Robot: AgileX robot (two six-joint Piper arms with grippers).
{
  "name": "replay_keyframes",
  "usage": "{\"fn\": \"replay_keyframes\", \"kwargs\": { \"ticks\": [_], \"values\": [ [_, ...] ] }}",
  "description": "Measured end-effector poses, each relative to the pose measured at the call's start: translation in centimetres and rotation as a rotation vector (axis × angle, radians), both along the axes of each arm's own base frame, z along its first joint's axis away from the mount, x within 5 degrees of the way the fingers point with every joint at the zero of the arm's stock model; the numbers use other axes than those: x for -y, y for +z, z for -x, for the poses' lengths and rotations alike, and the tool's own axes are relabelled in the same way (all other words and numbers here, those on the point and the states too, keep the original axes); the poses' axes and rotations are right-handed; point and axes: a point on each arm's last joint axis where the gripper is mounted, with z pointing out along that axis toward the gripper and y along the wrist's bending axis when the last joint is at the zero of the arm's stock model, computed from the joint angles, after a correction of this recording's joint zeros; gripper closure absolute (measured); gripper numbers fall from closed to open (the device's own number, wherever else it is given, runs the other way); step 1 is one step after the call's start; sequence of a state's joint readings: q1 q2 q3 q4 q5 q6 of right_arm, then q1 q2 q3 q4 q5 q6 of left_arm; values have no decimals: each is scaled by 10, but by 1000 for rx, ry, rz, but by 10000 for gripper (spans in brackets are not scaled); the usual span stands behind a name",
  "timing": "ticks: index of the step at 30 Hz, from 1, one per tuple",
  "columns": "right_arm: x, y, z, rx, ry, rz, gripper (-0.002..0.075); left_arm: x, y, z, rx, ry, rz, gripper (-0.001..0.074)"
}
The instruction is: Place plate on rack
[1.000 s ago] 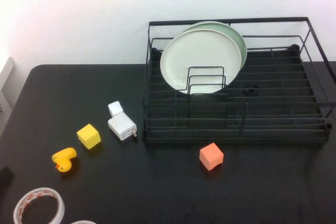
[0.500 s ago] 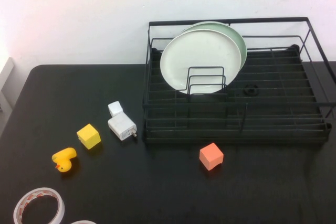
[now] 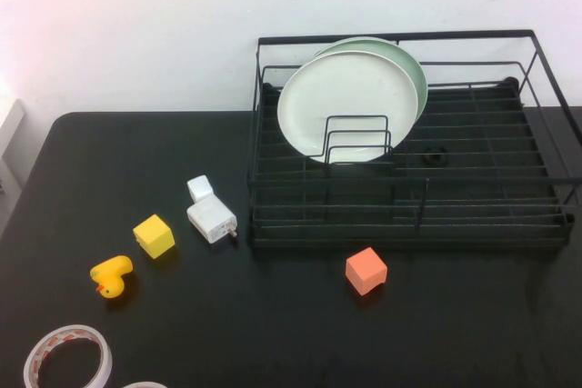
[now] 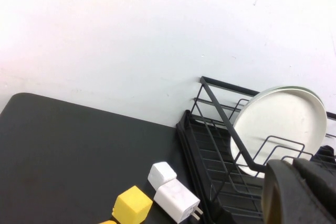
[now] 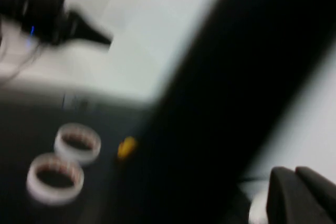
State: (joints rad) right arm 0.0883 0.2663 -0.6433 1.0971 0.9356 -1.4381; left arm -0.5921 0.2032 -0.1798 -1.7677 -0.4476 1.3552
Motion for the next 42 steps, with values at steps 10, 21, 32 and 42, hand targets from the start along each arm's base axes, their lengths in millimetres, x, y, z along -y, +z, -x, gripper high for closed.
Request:
{"fn": "replay_keyframes", "kwargs": {
  "ticks": [10, 21, 32, 42],
  "values": [
    [32, -40, -52, 45, -501, -106, 725, 0, 0, 0, 1, 0, -4, 736],
    [59, -126, -68, -115, -832, -244, 726, 0, 0, 0, 0, 0, -2, 736],
    [71, -182, -50, -378, -994, -358, 726, 0, 0, 0, 1, 0, -5, 736],
    [77, -187, -46, -437, -1105, -338, 726, 0, 0, 0, 1, 1, -5, 736]
  ]
}}
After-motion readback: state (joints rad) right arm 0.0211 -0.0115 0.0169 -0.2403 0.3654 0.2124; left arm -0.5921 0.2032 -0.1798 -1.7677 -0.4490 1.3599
